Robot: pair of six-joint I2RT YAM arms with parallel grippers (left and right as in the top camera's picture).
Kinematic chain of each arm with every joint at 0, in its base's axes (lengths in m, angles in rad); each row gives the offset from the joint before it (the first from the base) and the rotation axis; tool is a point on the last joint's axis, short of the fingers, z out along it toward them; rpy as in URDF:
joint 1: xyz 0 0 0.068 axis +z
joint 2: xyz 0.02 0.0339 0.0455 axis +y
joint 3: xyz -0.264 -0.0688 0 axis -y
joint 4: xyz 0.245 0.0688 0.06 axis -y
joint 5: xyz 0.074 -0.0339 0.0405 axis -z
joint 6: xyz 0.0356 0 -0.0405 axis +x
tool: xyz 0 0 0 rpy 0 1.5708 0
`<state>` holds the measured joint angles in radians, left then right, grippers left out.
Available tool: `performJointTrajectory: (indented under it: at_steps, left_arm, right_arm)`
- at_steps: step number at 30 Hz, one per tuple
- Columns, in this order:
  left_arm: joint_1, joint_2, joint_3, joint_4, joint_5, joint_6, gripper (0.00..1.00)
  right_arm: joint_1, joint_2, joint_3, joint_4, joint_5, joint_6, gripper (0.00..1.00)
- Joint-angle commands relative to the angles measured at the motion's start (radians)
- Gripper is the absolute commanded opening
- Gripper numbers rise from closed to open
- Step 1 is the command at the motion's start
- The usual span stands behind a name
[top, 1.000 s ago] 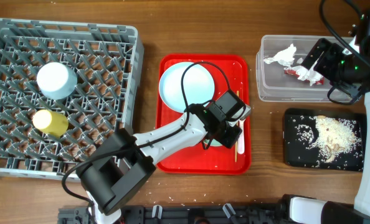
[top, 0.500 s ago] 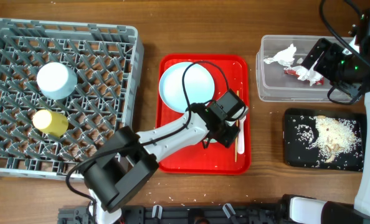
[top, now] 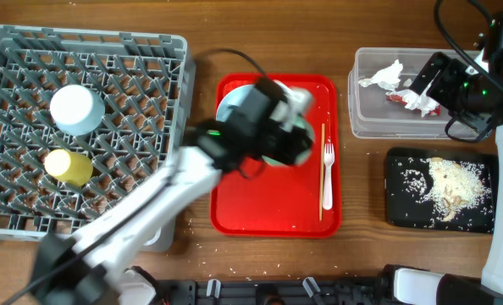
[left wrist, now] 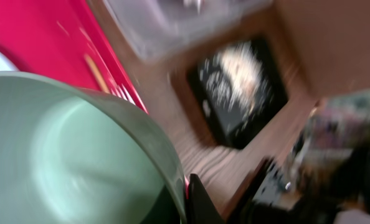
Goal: Sort waste into correct bins and load items into the dishwasher rack
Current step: 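Carry the pale green bowl into the dish rack and release it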
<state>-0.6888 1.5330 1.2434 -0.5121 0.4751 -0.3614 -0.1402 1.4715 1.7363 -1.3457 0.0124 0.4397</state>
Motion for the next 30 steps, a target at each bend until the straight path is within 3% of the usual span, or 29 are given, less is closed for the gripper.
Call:
performJointTrajectory:
  at_steps: [1, 7, 9, 10, 13, 15, 17, 21, 25, 30]
  left_arm:
    - [0.190, -0.185, 0.002, -0.001, 0.083, -0.014, 0.04]
    - [0.689, -0.267, 0.002, 0.025, 0.315, -0.078, 0.04]
    - [0.867, -0.240, 0.002, 0.031, 0.324, -0.153, 0.04]
    - [1.008, -0.205, 0.002, 0.061, 0.405, -0.179, 0.04]
    - [1.247, -0.113, 0.002, 0.163, 0.583, -0.179, 0.04]
    - [1.358, -0.038, 0.002, 0.173, 0.614, -0.179, 0.04]
    - [1.437, 0.049, 0.002, 0.179, 0.641, -0.178, 0.04]
    - [1.528, 0.253, 0.002, 0.350, 0.857, -0.233, 0.04]
    - [1.551, 0.366, 0.001, 0.371, 0.864, -0.253, 0.04]
    - [1.586, 0.378, 0.001, 0.383, 0.864, -0.253, 0.04]
  right_arm:
    - [-0.003, 0.010, 0.005, 0.002, 0.010, -0.018, 1.00]
    - [-0.003, 0.010, 0.005, 0.002, 0.010, -0.018, 1.00]
    - [-0.003, 0.011, 0.005, 0.002, 0.010, -0.018, 1.00]
    - [-0.003, 0.010, 0.005, 0.002, 0.010, -0.018, 1.00]
    - [-0.003, 0.010, 0.005, 0.002, 0.010, -0.018, 1.00]
    - [-0.003, 0.010, 0.005, 0.002, 0.010, -0.018, 1.00]
    - [-0.003, 0.010, 0.005, 0.002, 0.010, -0.018, 1.00]
    - [-0.003, 0.011, 0.005, 0.002, 0.010, -0.018, 1.00]
    - [-0.003, 0.011, 0.005, 0.002, 0.010, -0.019, 1.00]
    - [-0.003, 0.011, 0.005, 0.002, 0.010, -0.018, 1.00]
